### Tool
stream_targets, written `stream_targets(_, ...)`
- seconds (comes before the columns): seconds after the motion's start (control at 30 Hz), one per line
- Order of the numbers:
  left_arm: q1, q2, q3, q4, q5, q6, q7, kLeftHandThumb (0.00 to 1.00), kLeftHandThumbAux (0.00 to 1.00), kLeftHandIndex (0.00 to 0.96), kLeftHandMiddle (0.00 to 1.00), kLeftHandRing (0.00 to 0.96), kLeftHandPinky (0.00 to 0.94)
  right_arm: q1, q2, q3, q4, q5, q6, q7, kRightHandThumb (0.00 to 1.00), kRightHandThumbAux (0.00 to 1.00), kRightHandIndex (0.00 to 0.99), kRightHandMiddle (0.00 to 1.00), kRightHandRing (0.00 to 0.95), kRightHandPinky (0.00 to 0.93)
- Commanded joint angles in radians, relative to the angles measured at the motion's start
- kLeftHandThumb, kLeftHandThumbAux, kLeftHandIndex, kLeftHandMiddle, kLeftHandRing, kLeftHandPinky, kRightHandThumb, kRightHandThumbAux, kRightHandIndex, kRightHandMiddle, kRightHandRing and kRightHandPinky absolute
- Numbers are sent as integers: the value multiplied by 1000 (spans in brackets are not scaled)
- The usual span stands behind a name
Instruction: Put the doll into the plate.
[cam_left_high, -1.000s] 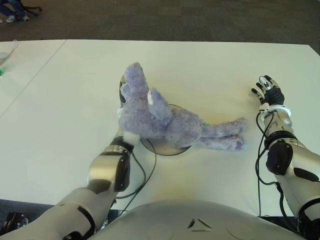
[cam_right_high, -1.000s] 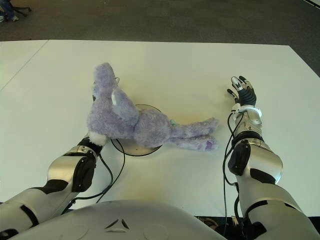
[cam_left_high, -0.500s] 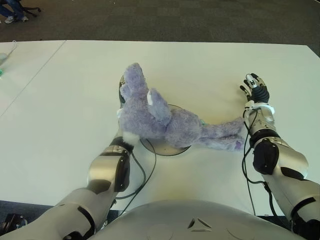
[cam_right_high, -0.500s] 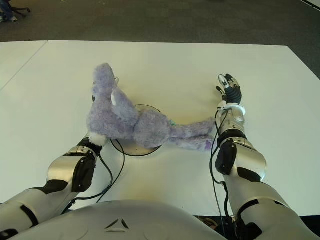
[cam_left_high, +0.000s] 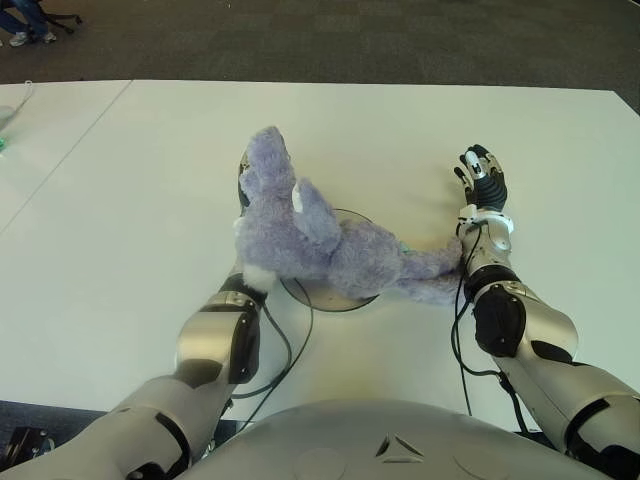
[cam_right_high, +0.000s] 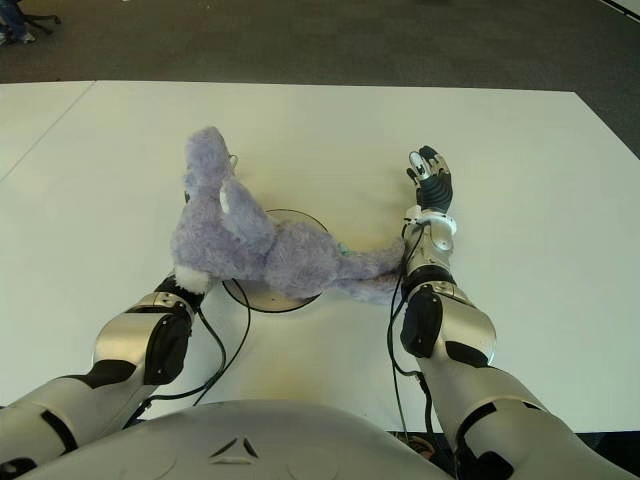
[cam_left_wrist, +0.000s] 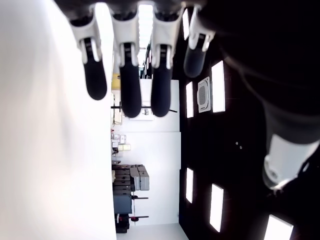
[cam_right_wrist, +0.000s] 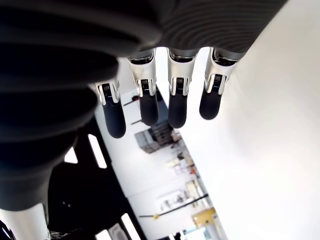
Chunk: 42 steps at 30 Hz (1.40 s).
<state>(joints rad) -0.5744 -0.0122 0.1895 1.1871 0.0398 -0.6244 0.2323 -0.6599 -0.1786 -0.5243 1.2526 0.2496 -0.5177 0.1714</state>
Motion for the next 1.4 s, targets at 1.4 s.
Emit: stream_targets(1.4, 271, -22, 12, 141, -12, 48, -81, 0, 613, 175, 340, 334, 290, 382, 78, 412, 88, -406, -147, -475, 0, 679, 128, 135, 128, 155)
